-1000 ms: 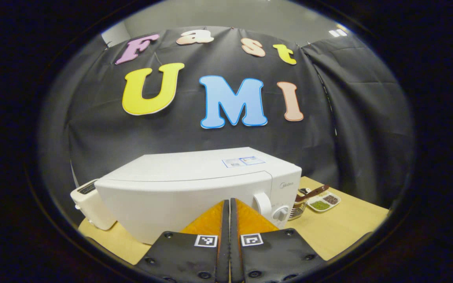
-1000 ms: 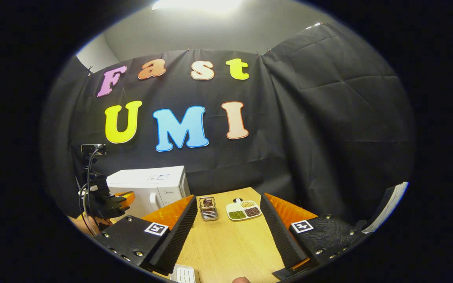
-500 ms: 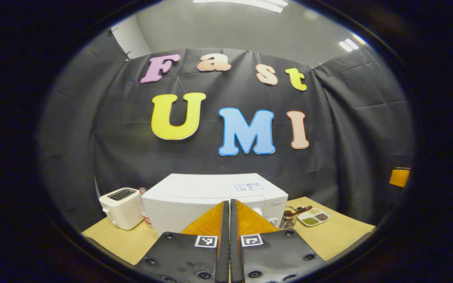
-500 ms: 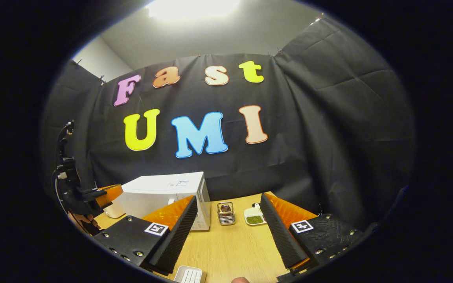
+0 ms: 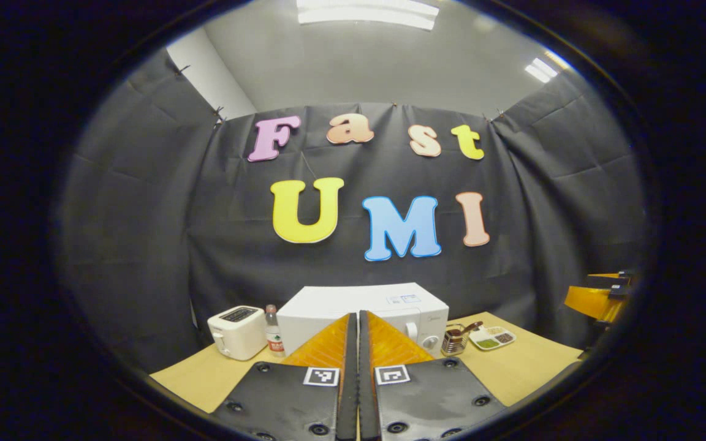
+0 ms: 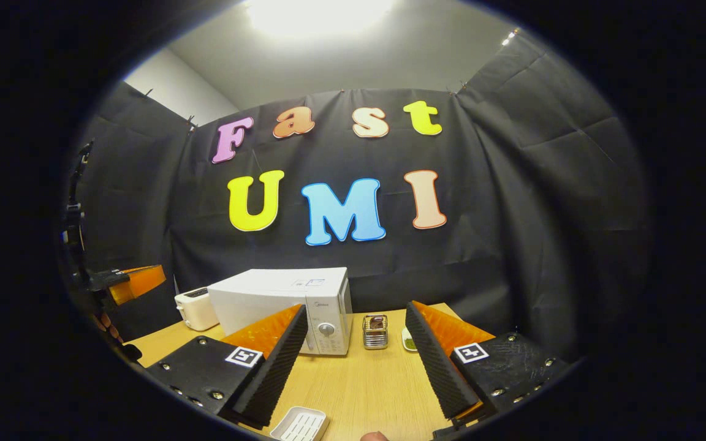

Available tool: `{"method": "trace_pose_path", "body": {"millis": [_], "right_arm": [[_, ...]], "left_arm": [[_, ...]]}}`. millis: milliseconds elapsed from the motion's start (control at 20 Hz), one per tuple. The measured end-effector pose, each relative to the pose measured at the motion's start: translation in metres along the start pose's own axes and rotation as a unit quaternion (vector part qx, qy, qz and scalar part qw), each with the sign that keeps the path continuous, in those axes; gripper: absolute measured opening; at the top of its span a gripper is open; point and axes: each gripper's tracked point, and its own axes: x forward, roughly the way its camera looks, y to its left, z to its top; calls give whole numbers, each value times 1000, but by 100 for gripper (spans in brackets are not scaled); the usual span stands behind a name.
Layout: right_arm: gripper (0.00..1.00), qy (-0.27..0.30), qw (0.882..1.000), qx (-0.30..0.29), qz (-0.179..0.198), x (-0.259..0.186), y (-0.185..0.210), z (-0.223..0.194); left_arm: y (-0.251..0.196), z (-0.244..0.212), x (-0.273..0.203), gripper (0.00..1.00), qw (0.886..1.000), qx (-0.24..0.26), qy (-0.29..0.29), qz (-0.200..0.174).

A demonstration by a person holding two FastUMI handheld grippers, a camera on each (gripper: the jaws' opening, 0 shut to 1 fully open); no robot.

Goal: Open the microwave oven with the left hand, put the food in, and close the microwave oven.

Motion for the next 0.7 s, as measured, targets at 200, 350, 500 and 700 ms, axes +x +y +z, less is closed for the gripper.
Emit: {"method": "trace_pose_path", "body": {"millis": [200,350,500,700], "right_arm": [[98,-10,1000,-9,-11,-16,14,4],[98,-16,1000,-20,-18,-31,26,5],[98,-14,999,-25,-15,-42,40,2],[98,-12,1000,-23,-11,-52,55,2]], "left_arm": [[16,8,-37,7,1000,24,-9,-10],[25,9,-56,16,999,27,-13,-17],[31,5,-68,23,1000,8,-12,-20],[45,6,-76,55,1000,-2,-12,-11]]}}
